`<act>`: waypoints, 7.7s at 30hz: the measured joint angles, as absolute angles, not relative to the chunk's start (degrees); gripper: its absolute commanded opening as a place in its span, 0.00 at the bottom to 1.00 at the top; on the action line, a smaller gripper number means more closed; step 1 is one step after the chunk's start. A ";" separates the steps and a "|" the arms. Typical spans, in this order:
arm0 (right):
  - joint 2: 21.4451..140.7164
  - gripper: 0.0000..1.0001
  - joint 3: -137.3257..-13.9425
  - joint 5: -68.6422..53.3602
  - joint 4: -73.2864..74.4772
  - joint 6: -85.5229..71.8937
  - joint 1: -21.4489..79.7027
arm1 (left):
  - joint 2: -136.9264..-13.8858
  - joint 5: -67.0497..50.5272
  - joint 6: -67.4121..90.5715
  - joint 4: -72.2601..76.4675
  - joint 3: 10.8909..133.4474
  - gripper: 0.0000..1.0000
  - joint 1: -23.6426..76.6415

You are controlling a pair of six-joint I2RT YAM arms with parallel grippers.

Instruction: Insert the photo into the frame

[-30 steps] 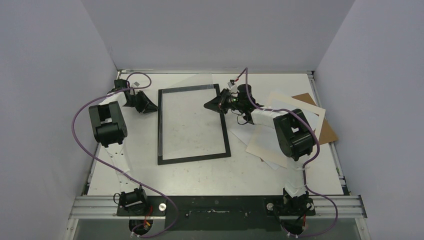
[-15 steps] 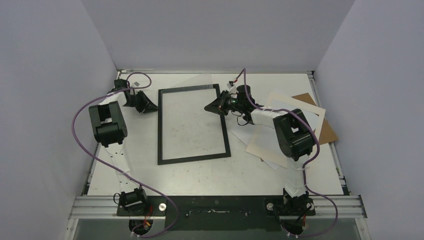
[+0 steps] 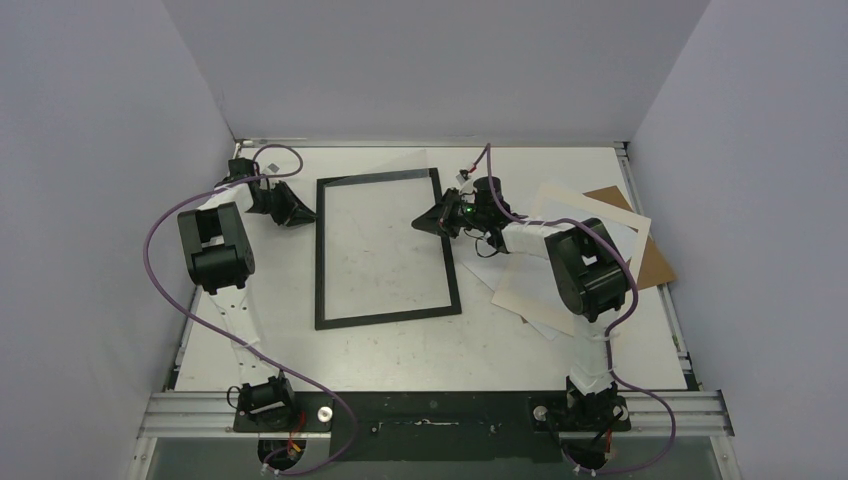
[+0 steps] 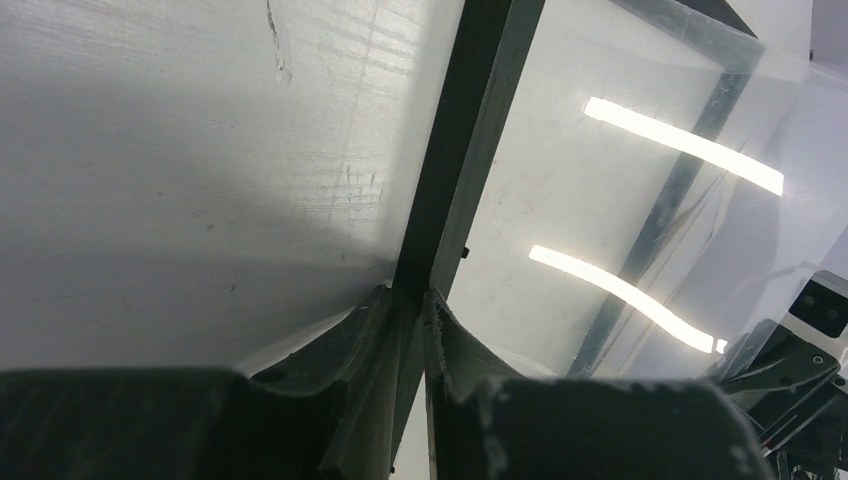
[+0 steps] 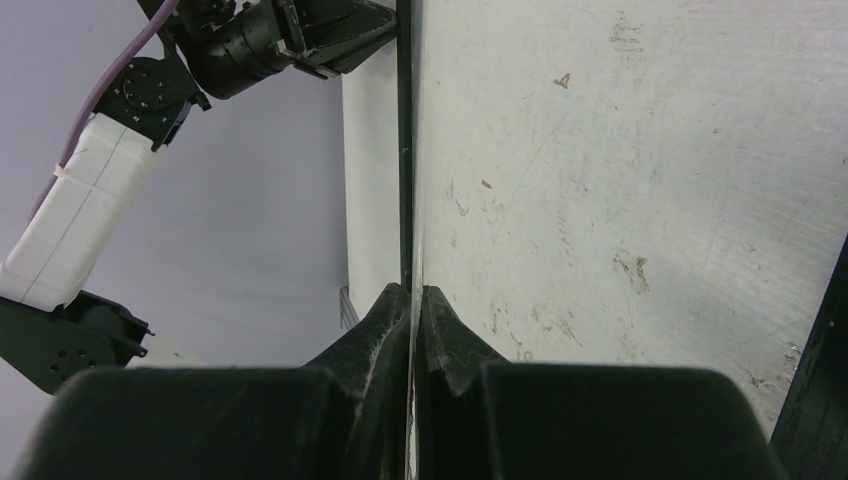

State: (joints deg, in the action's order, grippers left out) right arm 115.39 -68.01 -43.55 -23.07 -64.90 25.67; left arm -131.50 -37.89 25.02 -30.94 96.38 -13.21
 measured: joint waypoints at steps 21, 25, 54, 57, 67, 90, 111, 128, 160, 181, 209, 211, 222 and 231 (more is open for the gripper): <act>118.56 0.22 -68.03 -43.62 -23.18 -62.11 25.74 | -131.81 -38.22 25.02 -31.14 96.82 0.13 -13.23; 118.63 0.36 -68.34 -43.79 -21.30 -60.86 26.59 | -131.81 -38.20 25.02 -31.20 96.82 0.16 -13.23; 118.61 0.79 -81.14 -32.97 14.13 -45.34 27.07 | -131.96 -36.93 24.58 -33.71 98.74 0.38 -12.80; 118.54 0.80 -81.45 -32.25 15.68 -44.40 26.96 | -131.96 -36.88 24.58 -34.17 99.04 0.41 -12.80; 116.14 0.81 -85.78 -27.22 24.49 -38.87 25.89 | -131.96 -35.42 24.38 -36.97 100.97 0.54 -12.80; 122.28 0.65 -95.50 -12.32 33.21 -30.72 27.03 | -132.03 -34.89 24.32 -38.20 101.95 0.60 -12.80; 137.62 0.84 -110.06 -0.03 10.02 -34.76 26.28 | -133.25 -35.79 25.45 -38.33 103.92 0.63 -12.36; 144.22 0.86 -117.93 8.43 10.02 -25.56 28.80 | -133.78 -35.92 25.50 -38.35 104.62 0.62 -12.10; 126.85 0.84 -113.54 5.63 27.97 -24.58 27.88 | -130.61 -24.18 21.56 -44.03 106.63 0.86 -11.09; 86.61 0.80 -75.72 15.75 49.76 -35.31 20.43 | -108.64 -6.74 16.27 -42.96 96.25 0.97 5.50; 97.80 0.60 -68.66 -0.95 50.68 -33.91 20.49 | -104.01 -26.52 42.92 -15.90 75.09 0.60 29.04; 98.98 0.63 -68.69 -0.45 50.59 -33.61 21.69 | -105.03 -27.16 43.99 -15.22 74.76 0.60 29.04; 98.02 0.71 -65.95 11.62 50.41 -23.77 35.18 | -107.55 -29.06 44.56 -15.90 75.44 0.59 27.86; 100.38 0.70 -66.00 24.03 50.76 -18.63 46.00 | -109.32 -28.97 43.22 -20.88 78.54 0.59 21.47</act>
